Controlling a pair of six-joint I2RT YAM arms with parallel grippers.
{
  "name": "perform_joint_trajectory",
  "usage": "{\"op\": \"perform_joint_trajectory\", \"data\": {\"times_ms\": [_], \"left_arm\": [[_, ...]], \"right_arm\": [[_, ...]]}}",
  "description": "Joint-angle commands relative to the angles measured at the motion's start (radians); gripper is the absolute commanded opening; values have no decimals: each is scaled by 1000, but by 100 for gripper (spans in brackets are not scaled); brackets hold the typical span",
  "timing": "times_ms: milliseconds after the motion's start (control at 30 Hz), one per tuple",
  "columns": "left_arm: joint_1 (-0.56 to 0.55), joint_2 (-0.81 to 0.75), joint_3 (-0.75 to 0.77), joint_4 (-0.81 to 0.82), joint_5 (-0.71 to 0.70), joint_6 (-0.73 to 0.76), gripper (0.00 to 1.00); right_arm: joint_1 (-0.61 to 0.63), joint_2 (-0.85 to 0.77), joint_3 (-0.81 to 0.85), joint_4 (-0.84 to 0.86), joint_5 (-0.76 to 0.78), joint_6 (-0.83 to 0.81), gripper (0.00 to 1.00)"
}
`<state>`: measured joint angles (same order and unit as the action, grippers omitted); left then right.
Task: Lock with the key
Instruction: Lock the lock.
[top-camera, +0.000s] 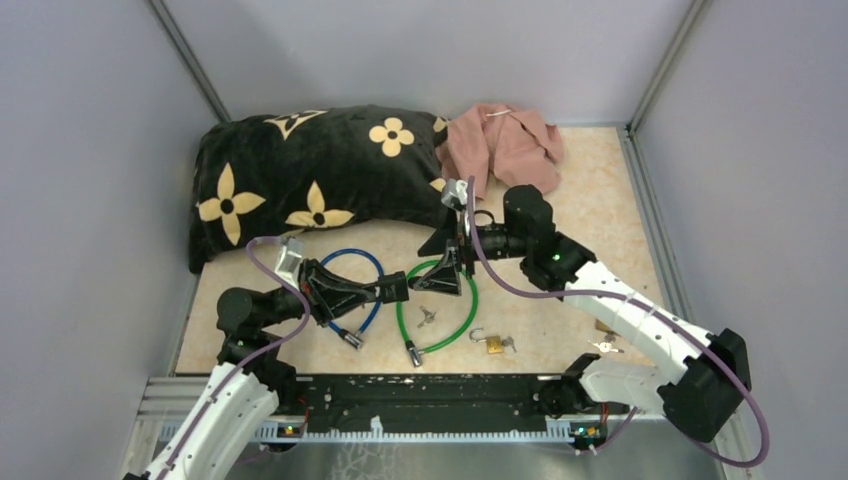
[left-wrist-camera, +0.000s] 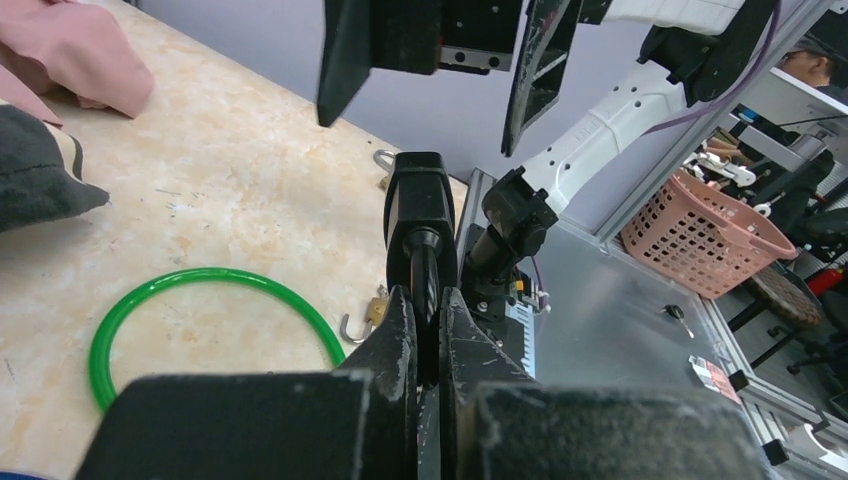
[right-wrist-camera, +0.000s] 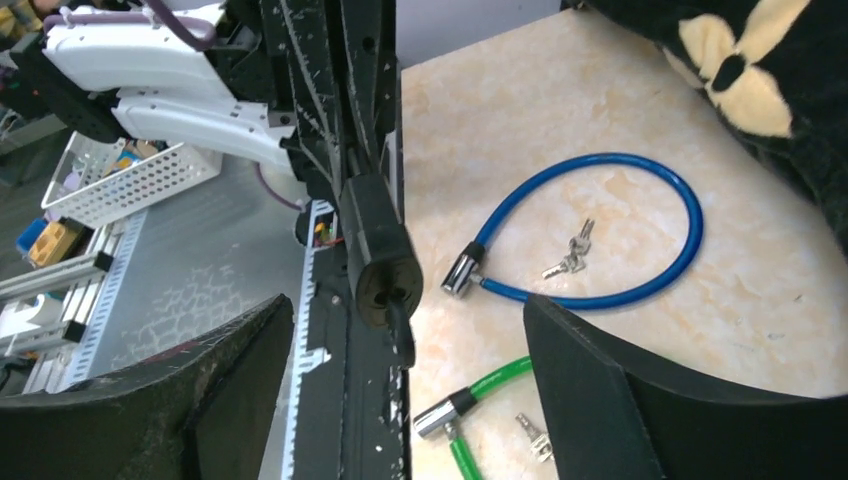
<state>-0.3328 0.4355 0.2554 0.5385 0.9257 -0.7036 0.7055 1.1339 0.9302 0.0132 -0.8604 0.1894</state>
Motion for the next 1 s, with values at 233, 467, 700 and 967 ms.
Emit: {"op": "perform_joint_trajectory", "data": {"times_ms": [233, 467, 700, 967], "left_arm": [[11, 0, 8, 78, 19, -34, 0], [16, 1, 20, 41, 16, -28, 0], [57, -7, 82, -144, 38, 44, 0], [114, 7, 107, -413, -236, -44, 0]], "right_arm": [[33, 62, 35, -80, -38, -57, 38], [39, 35, 0, -39, -44, -47, 0], [-196, -121, -200, 13, -7, -6, 0], [-376, -213, -311, 78, 166, 137, 0]]}}
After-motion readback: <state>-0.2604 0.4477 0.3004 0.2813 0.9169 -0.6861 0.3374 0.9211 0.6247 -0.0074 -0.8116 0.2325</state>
